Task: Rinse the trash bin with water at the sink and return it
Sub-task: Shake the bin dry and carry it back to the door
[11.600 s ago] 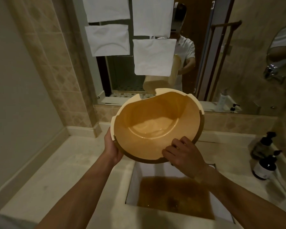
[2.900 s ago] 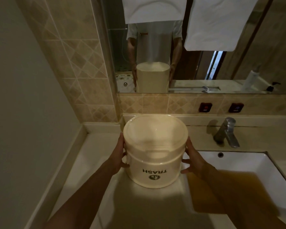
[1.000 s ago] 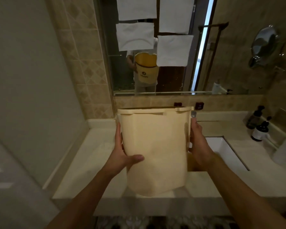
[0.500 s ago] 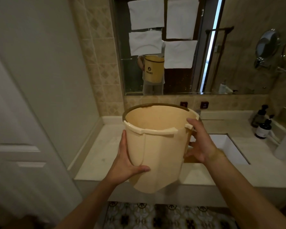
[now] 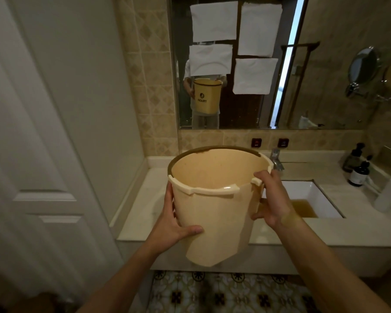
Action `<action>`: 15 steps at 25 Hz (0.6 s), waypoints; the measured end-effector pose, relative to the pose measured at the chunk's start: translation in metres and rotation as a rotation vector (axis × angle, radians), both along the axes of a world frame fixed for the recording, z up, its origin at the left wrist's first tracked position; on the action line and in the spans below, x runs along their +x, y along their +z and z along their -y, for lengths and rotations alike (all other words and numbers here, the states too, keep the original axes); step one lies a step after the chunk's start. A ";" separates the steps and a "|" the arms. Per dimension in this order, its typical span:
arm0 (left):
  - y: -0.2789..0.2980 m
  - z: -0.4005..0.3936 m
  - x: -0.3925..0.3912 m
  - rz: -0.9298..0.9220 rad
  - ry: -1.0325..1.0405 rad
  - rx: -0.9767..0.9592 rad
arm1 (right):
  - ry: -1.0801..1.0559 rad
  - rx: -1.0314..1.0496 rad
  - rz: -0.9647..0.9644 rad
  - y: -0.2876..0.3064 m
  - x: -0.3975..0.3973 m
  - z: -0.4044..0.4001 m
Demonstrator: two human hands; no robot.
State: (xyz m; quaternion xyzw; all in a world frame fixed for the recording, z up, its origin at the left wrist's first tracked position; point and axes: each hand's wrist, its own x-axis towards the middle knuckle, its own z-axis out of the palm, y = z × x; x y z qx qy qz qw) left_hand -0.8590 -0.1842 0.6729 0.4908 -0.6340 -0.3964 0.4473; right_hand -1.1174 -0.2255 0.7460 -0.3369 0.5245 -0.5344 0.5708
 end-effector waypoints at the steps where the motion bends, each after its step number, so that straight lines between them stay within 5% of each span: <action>1: 0.001 -0.002 0.007 -0.032 -0.006 0.001 | -0.019 -0.002 0.013 0.001 0.006 -0.004; 9: 0.020 -0.012 0.037 -0.162 0.134 -0.154 | -0.186 0.158 0.029 0.015 0.000 -0.020; 15: 0.078 -0.018 0.021 0.003 -0.068 0.271 | -0.052 0.106 -0.203 0.015 -0.011 -0.049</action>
